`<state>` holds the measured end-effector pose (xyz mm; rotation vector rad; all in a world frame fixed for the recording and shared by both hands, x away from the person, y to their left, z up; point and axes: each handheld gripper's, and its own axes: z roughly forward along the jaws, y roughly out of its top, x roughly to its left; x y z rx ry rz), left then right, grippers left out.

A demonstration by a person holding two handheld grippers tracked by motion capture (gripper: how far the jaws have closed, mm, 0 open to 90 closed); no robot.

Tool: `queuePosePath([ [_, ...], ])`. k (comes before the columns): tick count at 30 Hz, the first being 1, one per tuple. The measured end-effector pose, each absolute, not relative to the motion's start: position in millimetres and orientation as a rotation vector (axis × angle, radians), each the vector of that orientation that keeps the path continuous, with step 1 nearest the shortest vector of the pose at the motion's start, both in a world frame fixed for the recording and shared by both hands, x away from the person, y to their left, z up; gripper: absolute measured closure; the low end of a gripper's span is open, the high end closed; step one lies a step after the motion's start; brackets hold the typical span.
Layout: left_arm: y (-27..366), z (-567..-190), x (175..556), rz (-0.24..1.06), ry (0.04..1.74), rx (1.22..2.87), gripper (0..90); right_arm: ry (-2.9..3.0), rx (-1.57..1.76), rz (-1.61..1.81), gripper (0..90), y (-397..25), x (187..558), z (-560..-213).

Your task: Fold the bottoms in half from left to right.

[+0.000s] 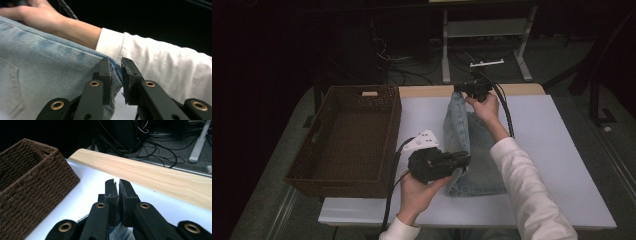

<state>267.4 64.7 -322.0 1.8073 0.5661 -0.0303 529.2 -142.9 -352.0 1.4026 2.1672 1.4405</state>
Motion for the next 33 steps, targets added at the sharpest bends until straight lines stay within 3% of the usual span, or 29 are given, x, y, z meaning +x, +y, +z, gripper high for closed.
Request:
queuePosePath([
  [15, 9, -350, 287, -0.154, 0.479, 1.867, 78.6, 2.177, 1.451, 1.427, 85.0, -183, 532, -368],
  [33, -23, -372, 297, -0.218, 0.479, 1.916, 78.5, 2.189, 1.41, 1.417, 84.9, -195, 532, -374],
])
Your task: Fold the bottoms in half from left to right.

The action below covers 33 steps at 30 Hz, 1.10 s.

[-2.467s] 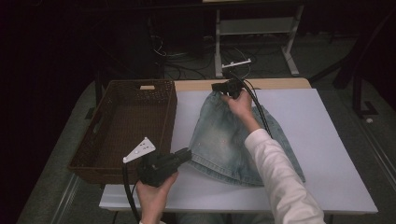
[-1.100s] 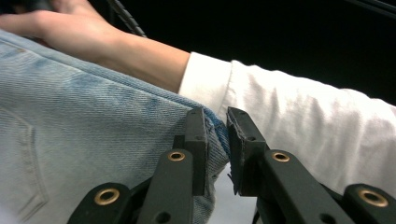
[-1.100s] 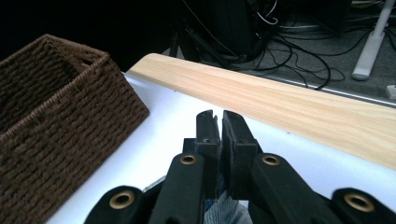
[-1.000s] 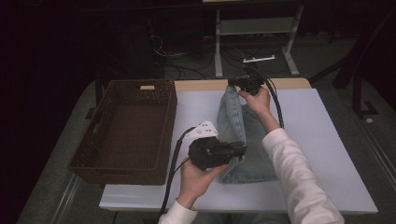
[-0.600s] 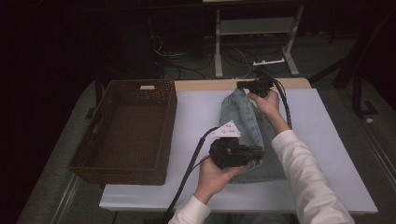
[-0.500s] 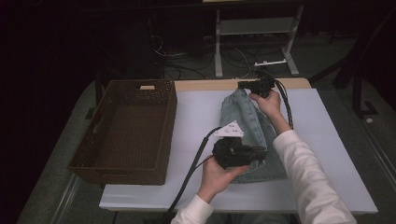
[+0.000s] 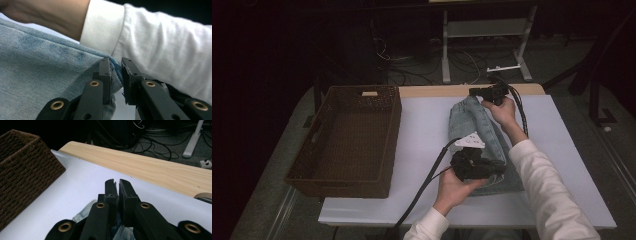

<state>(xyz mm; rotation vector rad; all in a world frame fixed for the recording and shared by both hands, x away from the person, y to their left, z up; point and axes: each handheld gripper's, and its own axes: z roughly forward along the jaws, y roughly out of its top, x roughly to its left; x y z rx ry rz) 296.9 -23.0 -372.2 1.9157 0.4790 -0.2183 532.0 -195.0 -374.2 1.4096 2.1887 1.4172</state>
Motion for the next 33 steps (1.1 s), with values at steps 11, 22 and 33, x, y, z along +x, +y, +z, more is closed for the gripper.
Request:
queuePosePath([
  [11, -38, -389, 302, -0.251, 0.482, 1.945, 78.4, 2.186, 1.42, 1.374, 84.8, -201, 532, -378],
  [22, -61, -418, 308, -0.309, 0.511, 1.972, 78.4, 2.167, 1.461, 1.357, 84.7, -217, 530, -393],
  [33, -75, -436, 315, -0.366, 0.544, 1.959, 78.4, 2.16, 1.499, 1.345, 84.4, -227, 533, -408],
])
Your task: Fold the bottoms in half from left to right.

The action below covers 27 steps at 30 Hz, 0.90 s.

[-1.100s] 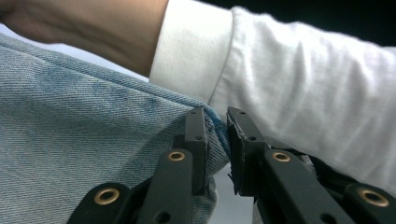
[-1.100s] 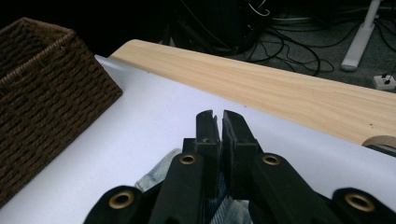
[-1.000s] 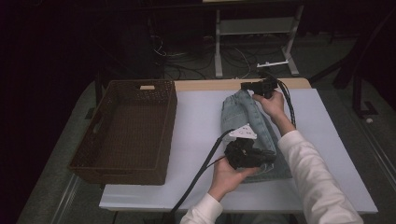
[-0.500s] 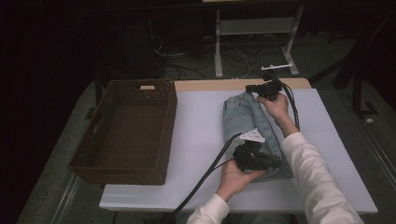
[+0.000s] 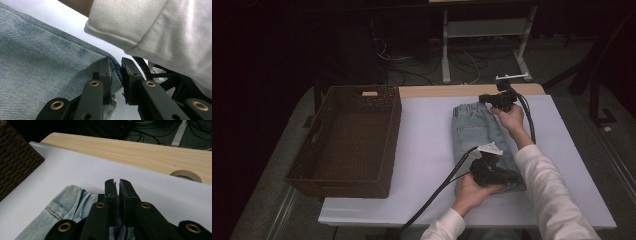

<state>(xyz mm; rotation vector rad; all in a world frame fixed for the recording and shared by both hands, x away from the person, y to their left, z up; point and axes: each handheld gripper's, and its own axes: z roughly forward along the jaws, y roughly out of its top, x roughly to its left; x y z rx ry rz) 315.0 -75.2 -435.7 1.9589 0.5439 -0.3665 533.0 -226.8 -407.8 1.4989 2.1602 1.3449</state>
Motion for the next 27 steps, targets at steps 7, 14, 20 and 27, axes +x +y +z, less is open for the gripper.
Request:
queuePosePath([
  [7, -78, -443, 320, -0.408, 0.575, 1.939, 77.0, 2.163, 1.505, 1.327, 82.8, -227, 534, -412],
  [14, -77, -442, 319, -0.39, 0.571, 1.943, 72.3, 2.156, 1.507, 1.334, 78.9, -229, 530, -402],
  [20, -72, -436, 316, -0.384, 0.555, 1.928, 66.6, 2.207, 1.461, 1.296, 71.8, -233, 524, -392],
  [27, -65, -425, 314, -0.353, 0.54, 1.895, 55.2, 2.197, 1.451, 1.318, 58.5, -235, 515, -378],
])
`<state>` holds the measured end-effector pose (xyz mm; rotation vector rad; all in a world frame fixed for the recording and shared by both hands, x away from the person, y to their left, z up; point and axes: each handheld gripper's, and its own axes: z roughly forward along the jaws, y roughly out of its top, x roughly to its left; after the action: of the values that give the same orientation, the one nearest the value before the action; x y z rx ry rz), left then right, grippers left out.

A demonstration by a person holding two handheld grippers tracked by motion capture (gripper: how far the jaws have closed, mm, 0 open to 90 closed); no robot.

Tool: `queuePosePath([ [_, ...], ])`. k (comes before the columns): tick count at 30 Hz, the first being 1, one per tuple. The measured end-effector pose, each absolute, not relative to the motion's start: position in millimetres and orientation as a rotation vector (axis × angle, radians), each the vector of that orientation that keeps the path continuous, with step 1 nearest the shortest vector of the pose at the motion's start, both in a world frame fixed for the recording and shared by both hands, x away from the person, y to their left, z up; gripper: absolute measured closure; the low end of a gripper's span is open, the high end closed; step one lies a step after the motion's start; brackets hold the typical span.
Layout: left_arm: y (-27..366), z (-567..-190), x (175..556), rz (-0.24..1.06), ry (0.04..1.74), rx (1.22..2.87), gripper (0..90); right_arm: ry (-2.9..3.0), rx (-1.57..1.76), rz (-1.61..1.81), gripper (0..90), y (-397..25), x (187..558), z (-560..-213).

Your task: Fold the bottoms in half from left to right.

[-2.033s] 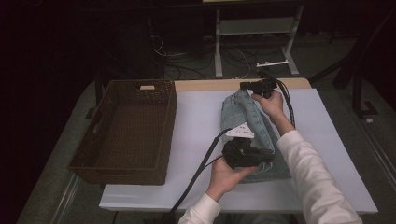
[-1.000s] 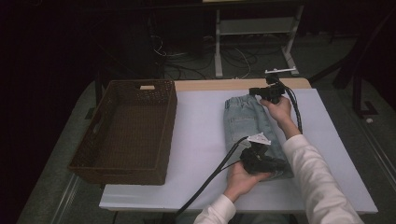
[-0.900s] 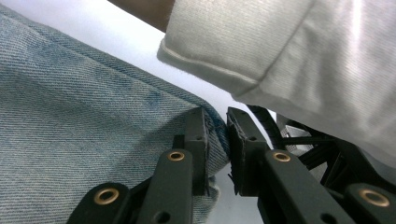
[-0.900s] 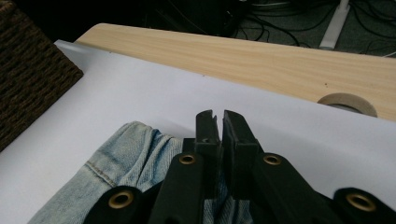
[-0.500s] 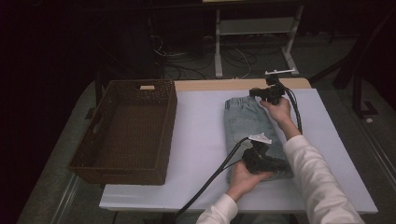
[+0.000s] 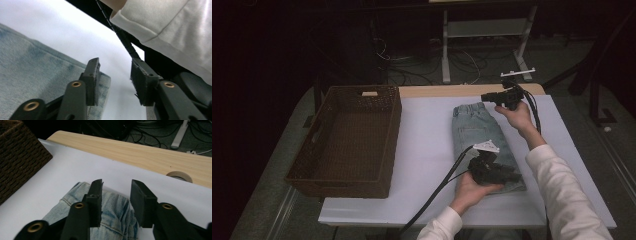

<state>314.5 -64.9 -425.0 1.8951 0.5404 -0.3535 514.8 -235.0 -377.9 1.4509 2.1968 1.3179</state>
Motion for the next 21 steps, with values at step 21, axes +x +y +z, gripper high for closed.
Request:
queuePosePath([
  [21, -31, -393, 331, -0.279, 0.597, 1.912, 36.5, 2.186, 1.524, 1.31, 23.8, -239, 499, -365],
])
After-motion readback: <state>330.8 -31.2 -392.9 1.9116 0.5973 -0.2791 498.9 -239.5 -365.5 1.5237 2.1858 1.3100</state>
